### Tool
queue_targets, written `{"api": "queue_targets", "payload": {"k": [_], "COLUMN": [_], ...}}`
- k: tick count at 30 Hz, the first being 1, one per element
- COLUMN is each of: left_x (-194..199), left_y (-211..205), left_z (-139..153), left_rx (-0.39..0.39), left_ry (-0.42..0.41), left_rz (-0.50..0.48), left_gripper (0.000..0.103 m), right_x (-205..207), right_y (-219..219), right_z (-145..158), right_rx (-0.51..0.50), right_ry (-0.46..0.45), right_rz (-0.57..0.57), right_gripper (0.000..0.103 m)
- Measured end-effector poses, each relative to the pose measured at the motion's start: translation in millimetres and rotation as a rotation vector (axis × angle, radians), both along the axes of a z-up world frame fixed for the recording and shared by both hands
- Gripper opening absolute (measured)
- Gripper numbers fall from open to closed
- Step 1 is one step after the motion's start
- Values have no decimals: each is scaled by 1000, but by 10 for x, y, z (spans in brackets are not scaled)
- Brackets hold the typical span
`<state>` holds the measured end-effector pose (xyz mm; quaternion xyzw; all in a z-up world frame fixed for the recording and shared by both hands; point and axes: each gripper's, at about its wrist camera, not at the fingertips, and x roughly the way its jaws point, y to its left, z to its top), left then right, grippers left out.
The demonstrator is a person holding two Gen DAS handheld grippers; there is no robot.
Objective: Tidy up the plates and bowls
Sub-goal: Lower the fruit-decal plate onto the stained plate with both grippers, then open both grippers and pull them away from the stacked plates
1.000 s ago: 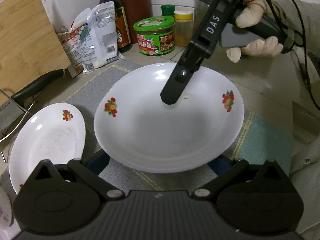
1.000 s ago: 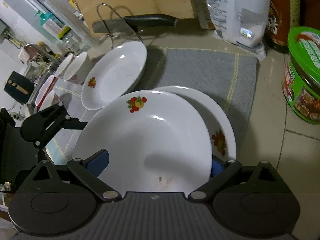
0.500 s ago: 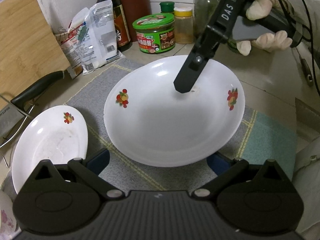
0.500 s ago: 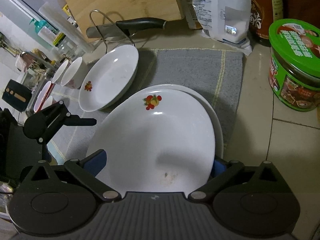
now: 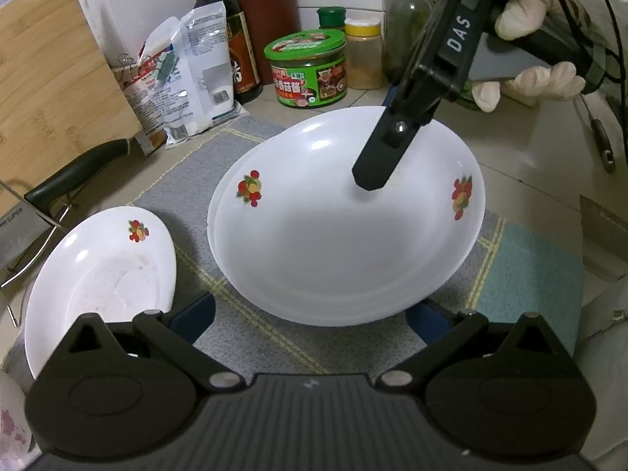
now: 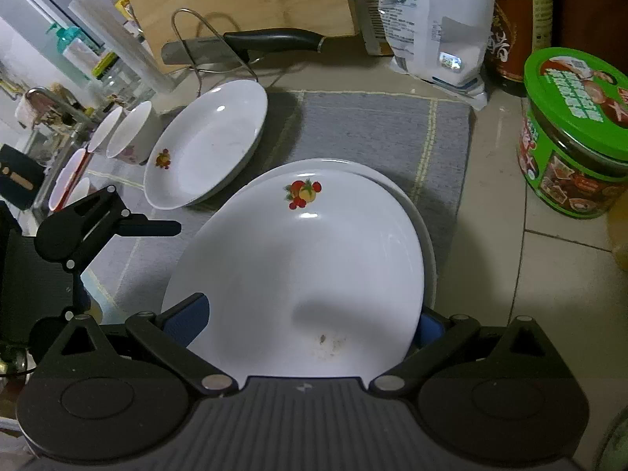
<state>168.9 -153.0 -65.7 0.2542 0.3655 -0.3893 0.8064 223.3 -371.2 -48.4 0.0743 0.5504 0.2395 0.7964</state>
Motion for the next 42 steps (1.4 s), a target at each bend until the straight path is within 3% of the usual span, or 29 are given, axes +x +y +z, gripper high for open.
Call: {"api": "queue_targets", "payload": {"k": [32, 42], "left_x": [-53, -104], "left_y": [-21, -15], "left_z": [1, 56], "left_rx": [-1, -33], "left_ry": [-12, -23], "left_rz": [19, 45], "left_gripper": [103, 103], "right_x": [-189, -296], "right_y": [66, 170], "right_z": [103, 244], "right_rx": [-159, -144], "right_ry": [1, -87], "right_rz": [-1, 44], "right_gripper": [103, 103]}}
